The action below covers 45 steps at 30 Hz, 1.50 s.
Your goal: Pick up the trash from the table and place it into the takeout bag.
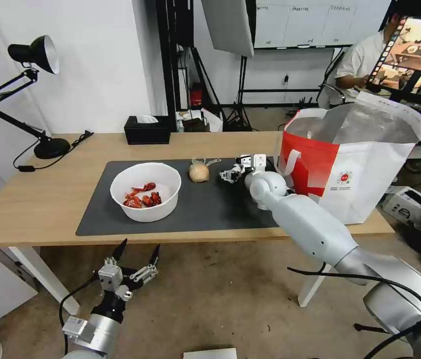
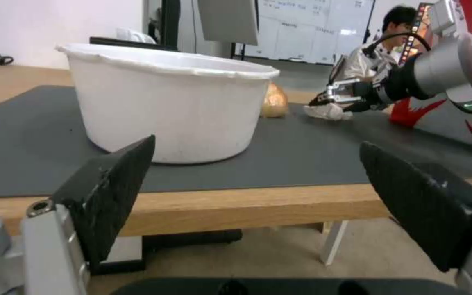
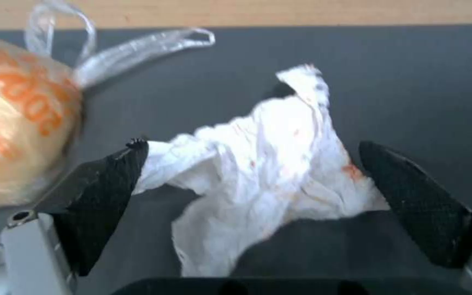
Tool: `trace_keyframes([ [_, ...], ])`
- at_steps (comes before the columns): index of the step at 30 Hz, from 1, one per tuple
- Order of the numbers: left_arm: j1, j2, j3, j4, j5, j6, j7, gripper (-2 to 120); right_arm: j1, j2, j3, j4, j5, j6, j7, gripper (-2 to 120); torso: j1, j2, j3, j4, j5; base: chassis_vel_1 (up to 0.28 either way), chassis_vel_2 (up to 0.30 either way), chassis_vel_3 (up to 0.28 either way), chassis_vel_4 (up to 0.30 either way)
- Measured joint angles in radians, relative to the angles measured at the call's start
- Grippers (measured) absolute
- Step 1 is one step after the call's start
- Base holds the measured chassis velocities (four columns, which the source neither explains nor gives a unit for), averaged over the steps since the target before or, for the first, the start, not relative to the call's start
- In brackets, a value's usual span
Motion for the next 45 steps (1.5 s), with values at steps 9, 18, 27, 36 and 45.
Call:
trace_keyframes([
  [9, -0.001, 0.002, 0.003, 0.001, -0.001, 0.000, 0.000, 100, 0.000, -0.003, 0.003, 0.000, 0.000, -0.027, 0.004, 89, 0.000, 0.000, 0.000, 0.0000, 0.0000, 0.000, 0.000, 0.000, 0.000],
  [18, 0.001, 0.003, 0.005, -0.001, -0.001, 0.000, 0.000, 100, -0.007, -0.008, 0.005, 0.006, 0.001, -0.028, 0.004, 59, 0.000, 0.000, 0.000, -0.0001, -0.0001, 0.000, 0.000, 0.000, 0.000],
  [27, 0.001, 0.001, -0.001, -0.003, -0.002, 0.000, -0.003, 100, -0.011, -0.017, 0.010, 0.019, 0.028, -0.028, 0.010, 25, 0.000, 0.000, 0.000, 0.0000, 0.0000, 0.000, 0.000, 0.000, 0.000],
  [36, 0.007, -0.006, 0.009, -0.005, -0.002, 0.000, -0.004, 100, -0.029, -0.035, 0.015, 0.048, 0.022, -0.016, 0.011, 0, 0.000, 0.000, 0.000, 0.0000, 0.0000, 0.000, 0.000, 0.000, 0.000],
  [45, 0.014, -0.009, 0.010, -0.023, -0.001, 0.004, -0.007, 100, -0.085, -0.072, 0.055, 0.149, -0.050, 0.061, 0.010, 0, 0.000, 0.000, 0.000, 0.0000, 0.0002, 0.000, 0.000, 0.000, 0.000],
])
